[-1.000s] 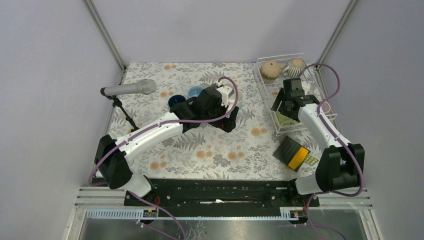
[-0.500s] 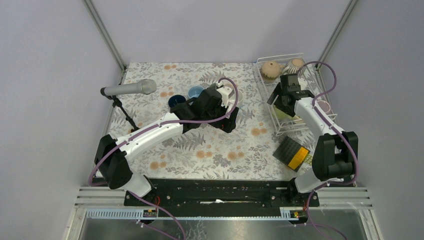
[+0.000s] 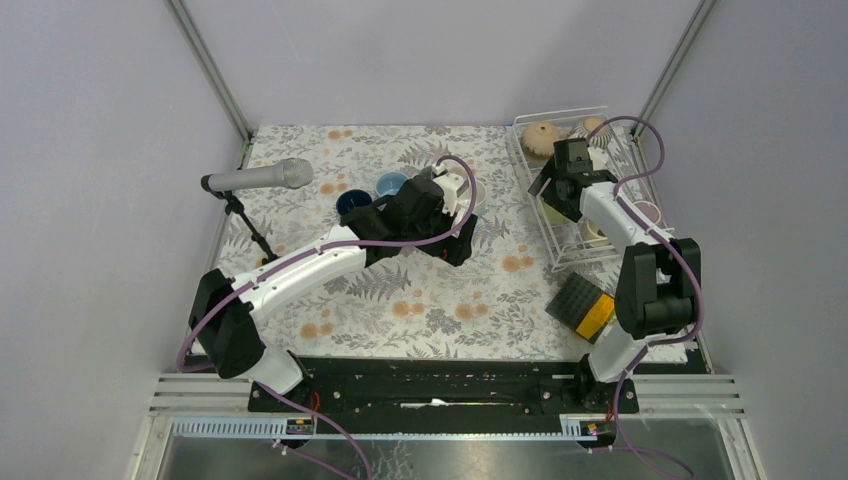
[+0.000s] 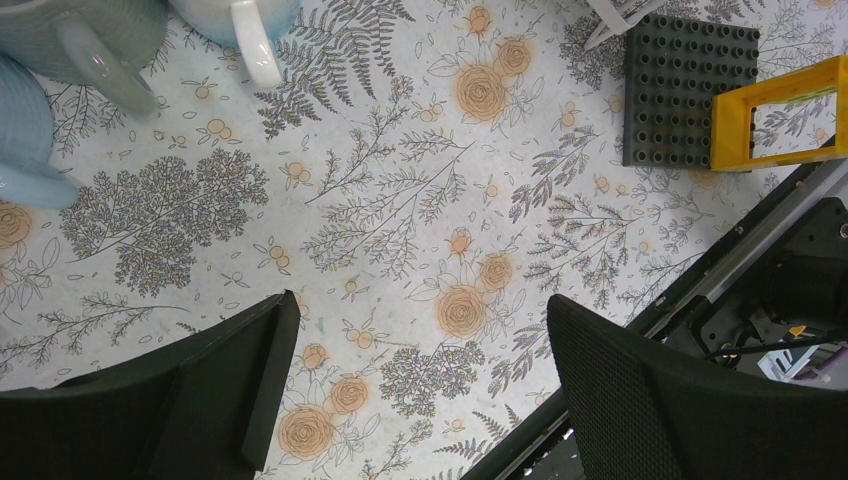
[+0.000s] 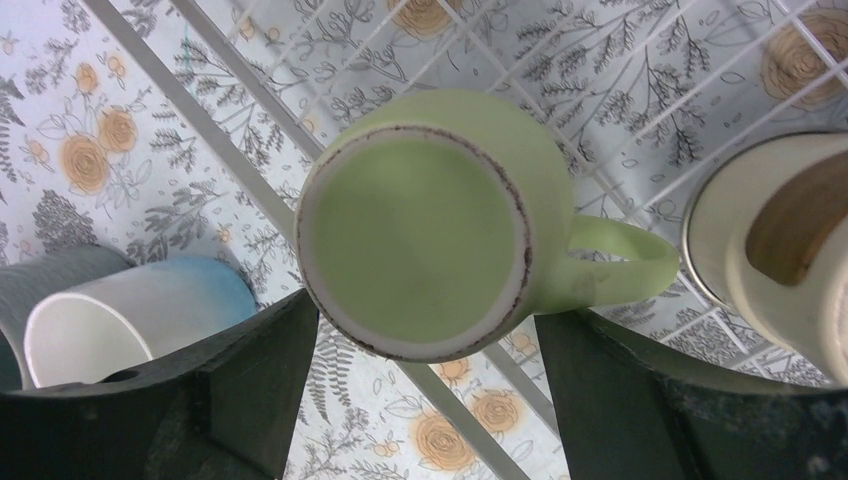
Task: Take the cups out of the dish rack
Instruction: Move the cup to the dish rack, then unload the cup from the dish rack.
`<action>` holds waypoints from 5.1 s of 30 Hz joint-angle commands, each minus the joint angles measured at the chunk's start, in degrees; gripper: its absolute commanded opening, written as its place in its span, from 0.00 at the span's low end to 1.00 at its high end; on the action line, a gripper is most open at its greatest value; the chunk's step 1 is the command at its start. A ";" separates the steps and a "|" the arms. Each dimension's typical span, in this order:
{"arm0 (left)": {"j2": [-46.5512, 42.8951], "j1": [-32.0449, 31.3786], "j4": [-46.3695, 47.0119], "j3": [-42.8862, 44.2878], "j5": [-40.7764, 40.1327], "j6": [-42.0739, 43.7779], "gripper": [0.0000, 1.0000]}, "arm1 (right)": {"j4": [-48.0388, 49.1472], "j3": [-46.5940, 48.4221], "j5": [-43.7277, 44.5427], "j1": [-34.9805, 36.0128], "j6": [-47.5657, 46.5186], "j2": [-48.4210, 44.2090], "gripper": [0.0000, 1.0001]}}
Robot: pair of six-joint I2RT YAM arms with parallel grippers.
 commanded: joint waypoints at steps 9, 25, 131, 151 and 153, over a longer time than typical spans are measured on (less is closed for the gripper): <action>-1.24 0.11 2.47 -0.43 0.51 1.11 0.99 | 2.79 8.52 -1.03 -0.15 0.23 4.97 0.86; -1.14 0.18 2.67 -0.40 1.13 0.86 0.99 | 3.82 1.54 -4.79 -0.10 -6.81 -5.58 0.99; 0.33 0.27 3.29 -1.09 1.41 0.31 0.99 | 21.03 -11.33 -6.73 -2.75 -18.89 -1.91 0.45; 0.21 0.24 3.29 -1.23 1.23 0.47 0.99 | 21.75 -9.73 -3.00 -0.72 -20.63 2.64 0.42; 0.21 0.29 3.34 -1.19 1.25 0.49 0.99 | 21.81 -9.73 -3.01 -0.51 -20.66 2.85 0.42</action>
